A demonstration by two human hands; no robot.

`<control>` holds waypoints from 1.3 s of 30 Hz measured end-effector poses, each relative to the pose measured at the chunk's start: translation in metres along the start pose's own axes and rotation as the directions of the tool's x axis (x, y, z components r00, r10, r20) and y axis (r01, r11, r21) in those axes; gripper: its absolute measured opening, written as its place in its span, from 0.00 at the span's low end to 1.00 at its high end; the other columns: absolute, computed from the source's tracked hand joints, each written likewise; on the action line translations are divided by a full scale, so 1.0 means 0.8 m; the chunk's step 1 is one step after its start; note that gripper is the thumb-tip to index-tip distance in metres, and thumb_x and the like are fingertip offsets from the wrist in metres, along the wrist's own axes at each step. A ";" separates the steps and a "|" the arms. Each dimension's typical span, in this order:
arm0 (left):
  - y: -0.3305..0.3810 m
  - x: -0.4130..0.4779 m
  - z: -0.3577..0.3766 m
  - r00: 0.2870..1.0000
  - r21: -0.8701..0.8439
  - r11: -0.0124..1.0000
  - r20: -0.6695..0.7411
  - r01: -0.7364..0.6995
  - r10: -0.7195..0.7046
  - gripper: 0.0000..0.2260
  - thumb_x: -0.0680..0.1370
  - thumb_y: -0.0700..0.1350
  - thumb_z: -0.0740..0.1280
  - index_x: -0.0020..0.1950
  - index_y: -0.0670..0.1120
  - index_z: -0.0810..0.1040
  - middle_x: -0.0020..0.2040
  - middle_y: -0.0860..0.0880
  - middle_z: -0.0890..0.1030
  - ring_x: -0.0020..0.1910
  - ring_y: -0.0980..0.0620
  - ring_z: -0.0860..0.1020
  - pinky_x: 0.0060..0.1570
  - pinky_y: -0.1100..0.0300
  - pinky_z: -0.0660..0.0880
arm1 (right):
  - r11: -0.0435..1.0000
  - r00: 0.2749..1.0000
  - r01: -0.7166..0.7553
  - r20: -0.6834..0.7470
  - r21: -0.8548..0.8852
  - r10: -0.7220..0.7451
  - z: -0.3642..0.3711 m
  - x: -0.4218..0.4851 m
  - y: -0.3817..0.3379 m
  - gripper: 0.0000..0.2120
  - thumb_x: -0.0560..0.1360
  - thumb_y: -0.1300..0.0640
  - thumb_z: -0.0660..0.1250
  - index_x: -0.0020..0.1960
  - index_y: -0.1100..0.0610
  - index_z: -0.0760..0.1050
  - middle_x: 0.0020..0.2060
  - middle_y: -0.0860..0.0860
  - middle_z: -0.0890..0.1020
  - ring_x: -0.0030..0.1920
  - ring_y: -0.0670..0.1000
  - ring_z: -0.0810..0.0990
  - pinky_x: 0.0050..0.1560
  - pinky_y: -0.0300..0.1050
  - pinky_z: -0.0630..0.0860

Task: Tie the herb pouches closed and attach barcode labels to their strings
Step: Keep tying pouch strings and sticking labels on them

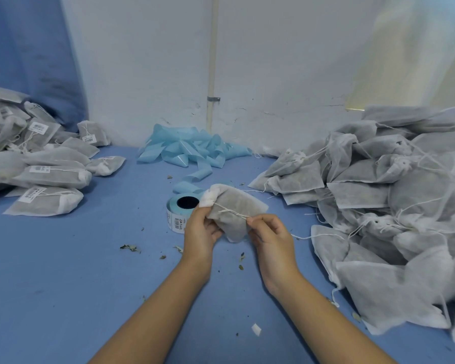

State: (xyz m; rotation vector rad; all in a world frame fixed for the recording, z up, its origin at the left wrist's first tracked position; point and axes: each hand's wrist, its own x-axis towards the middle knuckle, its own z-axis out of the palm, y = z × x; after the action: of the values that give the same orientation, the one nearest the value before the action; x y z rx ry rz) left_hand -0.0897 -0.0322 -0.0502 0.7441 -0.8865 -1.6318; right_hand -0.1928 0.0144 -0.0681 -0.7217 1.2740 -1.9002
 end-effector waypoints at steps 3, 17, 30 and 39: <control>-0.006 -0.003 -0.004 0.992 0.053 0.997 0.111 -0.063 0.057 0.12 0.77 0.37 0.56 0.52 0.45 0.78 0.45 0.48 0.82 0.47 0.51 0.80 0.52 0.56 0.76 | 0.999 1.000 -0.017 -0.011 0.039 0.017 0.000 0.001 -0.001 0.08 0.73 0.67 0.67 0.37 0.57 0.75 0.38 0.55 0.78 0.43 0.52 0.76 0.53 0.48 0.74; -0.026 -0.001 -0.005 0.964 0.422 0.873 0.199 -0.246 0.175 0.34 0.66 0.50 0.77 0.64 0.58 0.62 0.59 0.55 0.77 0.57 0.61 0.77 0.60 0.57 0.74 | 0.999 0.999 -0.031 -0.031 -0.025 0.030 -0.001 0.001 0.003 0.08 0.73 0.65 0.67 0.37 0.56 0.74 0.34 0.51 0.80 0.37 0.50 0.78 0.44 0.44 0.75; -0.022 0.010 -0.010 0.991 0.131 0.989 0.118 -0.074 0.059 0.23 0.75 0.42 0.70 0.67 0.50 0.66 0.61 0.44 0.78 0.58 0.45 0.79 0.56 0.43 0.77 | 0.966 0.996 0.081 0.060 -0.247 -0.068 0.003 -0.009 0.000 0.06 0.74 0.64 0.68 0.40 0.57 0.74 0.34 0.56 0.77 0.29 0.46 0.72 0.29 0.33 0.69; -0.014 0.008 -0.011 0.992 0.022 0.999 0.125 -0.026 0.023 0.15 0.77 0.38 0.67 0.63 0.41 0.73 0.55 0.40 0.82 0.53 0.43 0.82 0.48 0.51 0.81 | 0.961 0.994 0.095 0.078 -0.261 -0.077 0.005 -0.009 0.002 0.06 0.72 0.66 0.67 0.41 0.56 0.76 0.40 0.60 0.78 0.32 0.47 0.75 0.34 0.35 0.72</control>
State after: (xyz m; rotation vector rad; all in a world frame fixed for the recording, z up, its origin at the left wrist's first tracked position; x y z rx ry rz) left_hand -0.0896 -0.0386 -0.0649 0.6504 -1.0020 -1.6620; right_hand -0.1854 0.0180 -0.0686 -0.9848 1.4919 -1.7754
